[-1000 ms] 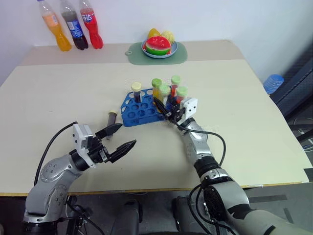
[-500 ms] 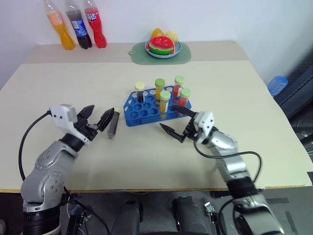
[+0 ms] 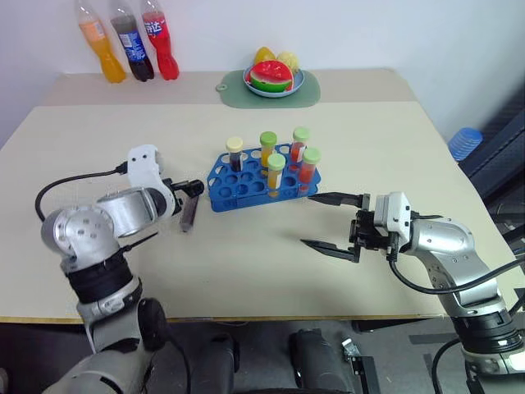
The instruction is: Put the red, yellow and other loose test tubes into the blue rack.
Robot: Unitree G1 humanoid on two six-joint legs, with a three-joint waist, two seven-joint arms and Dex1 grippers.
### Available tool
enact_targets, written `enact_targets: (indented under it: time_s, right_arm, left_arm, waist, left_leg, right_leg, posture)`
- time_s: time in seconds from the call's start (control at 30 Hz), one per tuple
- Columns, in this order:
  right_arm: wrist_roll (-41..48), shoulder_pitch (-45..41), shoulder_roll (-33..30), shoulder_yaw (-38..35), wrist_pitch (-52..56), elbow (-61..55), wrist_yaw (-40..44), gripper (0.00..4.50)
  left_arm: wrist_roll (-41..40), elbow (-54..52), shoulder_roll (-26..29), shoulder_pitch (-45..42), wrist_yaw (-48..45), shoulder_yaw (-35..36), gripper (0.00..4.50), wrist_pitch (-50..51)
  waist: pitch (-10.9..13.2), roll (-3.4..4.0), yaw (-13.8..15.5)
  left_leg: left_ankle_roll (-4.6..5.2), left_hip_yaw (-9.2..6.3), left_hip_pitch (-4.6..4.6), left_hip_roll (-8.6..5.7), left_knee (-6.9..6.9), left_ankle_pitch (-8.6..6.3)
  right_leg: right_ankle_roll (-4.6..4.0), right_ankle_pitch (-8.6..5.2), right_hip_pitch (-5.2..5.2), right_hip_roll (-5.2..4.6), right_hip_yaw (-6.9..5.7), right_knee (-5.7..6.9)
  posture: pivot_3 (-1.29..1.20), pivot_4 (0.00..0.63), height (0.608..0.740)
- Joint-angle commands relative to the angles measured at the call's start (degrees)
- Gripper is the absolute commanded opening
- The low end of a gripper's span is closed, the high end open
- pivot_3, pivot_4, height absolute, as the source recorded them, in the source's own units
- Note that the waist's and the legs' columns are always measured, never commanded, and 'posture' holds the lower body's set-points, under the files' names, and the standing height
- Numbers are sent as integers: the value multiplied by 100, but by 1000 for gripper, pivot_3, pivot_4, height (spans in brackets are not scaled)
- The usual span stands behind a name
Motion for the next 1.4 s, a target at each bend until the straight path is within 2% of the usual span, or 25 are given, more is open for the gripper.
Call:
enact_targets:
  time_s: [0.03, 0.2, 0.33, 0.47, 0.53, 0.6, 0.63, 0.73, 0.83, 0.93, 1.0, 1.03, 1.13, 1.2, 1.3, 1.4]
  right_arm:
    - [-30, 82, 52, -47, -87, -226, -118, 4176]
    - [-55, 186, 116, -86, -87, -293, -283, 4176]
    - [-122, 190, 174, -56, -120, -253, -380, 4176]
    - [-162, 189, 195, -46, -113, -255, -429, 4226]
    - [-167, 188, 198, -55, -98, -245, -445, 4226]
    - [-222, 178, 210, -37, -119, -196, -470, 4226]
    - [-234, 187, 208, -39, -128, -188, -473, 4226]
    - [-284, 168, 222, -42, -122, -124, -519, 4226]
    - [-329, 137, 230, -82, -129, -19, -565, 4226]
    - [-327, 101, 258, -94, -99, 70, -603, 4226]
    - [-331, 96, 262, -99, -108, 120, -602, 4226]
    - [-329, 98, 257, -102, -123, 146, -587, 4226]
    - [-311, 75, 265, -133, -114, 234, -599, 4226]
    - [-329, 47, 266, -161, -114, 300, -633, 4226]
    - [-359, 61, 248, -178, -125, 339, -668, 4226]
    - [-320, 110, 226, -230, -72, 305, -712, 4226]
  left_arm:
    - [-237, 435, 102, -162, 523, -146, 4500, 50]
    - [-695, 1212, 437, -449, 1206, -429, 4500, 50]
    - [-613, 2006, 608, -715, 1436, -655, 4500, 50]
    - [-762, 2251, 671, -785, 1613, -916, 2756, 50]
    - [-893, 2300, 661, -802, 1730, -849, 1733, 50]
    - [-1032, 2335, 740, -749, 1796, -797, 918, 50]
    - [-1115, 2323, 765, -718, 1839, -794, 781, 50]
    - [-1980, 1908, 1038, -386, 1709, -866, 781, 50]
    - [-2792, 747, 988, 170, 1399, -199, 781, 50]
    - [-3565, -587, 1583, 1057, -519, -204, 781, -64]
    - [-3735, -1167, 1793, 1581, -1955, -158, 781, -474]
    - [-3429, -1470, 2037, 1827, -2474, -338, 781, -765]
    - [-1403, -2456, 2518, 2522, -4159, -1175, 781, -3019]
    - [53, -2659, 2202, 2836, -4663, -1601, 781, -5019]
    - [1152, -2221, 1567, 2858, -4766, -2205, 781, -6444]
    - [1866, -1594, 863, 2729, -4941, -2583, 781, -7710]
  waist:
    - [0, 0, 8]
    - [1, -3, 44]
    - [1, -3, 51]
    - [0, 0, 56]
    - [-1, 0, 77]
    - [-1, 0, 115]
    - [-1, 0, 128]
    - [-1, 0, 126]
    - [0, -1, 130]
    - [2, -5, 111]
    - [1, -3, 132]
    - [1, -2, 152]
    - [1, 0, 167]
    - [-1, 3, 180]
    - [-1, 0, 192]
    - [-1, -1, 182]
  left_leg:
    - [-2, 0, 0, 0, 0, 1]
    - [-8, -2, -3, -2, 2, 4]
    - [-9, -2, -2, -5, 1, 5]
    - [-14, -2, -2, -5, 0, 8]
    - [-40, -1, -2, -5, 0, 22]
    - [-40, -1, -2, -6, 1, 22]
    - [-41, 0, -2, -6, 1, 22]
    - [-41, 1, -2, -6, 0, 22]
    - [-44, 6, -3, -3, -4, 23]
    - [-51, 5, -13, -1, -1, 28]
    - [-56, 15, -13, 0, -7, 30]
    - [-57, 25, -13, 0, -7, 31]
    - [-57, 33, -7, -2, -7, 31]
    - [-56, 37, -2, -2, -12, 30]
    - [-46, 38, -2, -1, -10, 25]
    - [-19, 39, -3, -1, -7, 10]
  right_leg:
    - [0, 0, 0, -2, 0, 0]
    - [0, 0, -3, -5, 1, 1]
    - [0, 0, -3, -6, 1, 1]
    - [0, 0, -3, -6, 1, 1]
    - [0, 0, -3, -8, 1, 1]
    - [0, 0, -3, -8, 1, 1]
    - [1, 0, -3, -8, 1, 1]
    - [1, 0, -5, -9, 2, 1]
    - [1, 0, -13, -11, 11, 5]
    - [0, 1, -23, -9, 10, 7]
    - [-1, 0, -25, -8, 14, 7]
    - [-3, 0, -24, -7, 14, 7]
    - [-5, -1, -11, -6, 11, 1]
    - [-9, -1, 3, -6, 11, -17]
    - [-20, -4, 15, -7, 10, -36]
    - [-8, 2, 14, -9, 11, -38]
  posture:
    - [0, 150, 740]
    - [0, 150, 740]
    - [0, 150, 740]
    - [0, 150, 740]
    - [0, 150, 740]
    - [0, 150, 740]
    - [0, 150, 740]
    - [0, 150, 740]
    - [0, 150, 740]
    - [0, 150, 740]
    - [0, 150, 740]
    - [0, 150, 740]
    - [0, 150, 740]
    - [0, 150, 740]
    - [0, 150, 740]
    - [0, 150, 740]
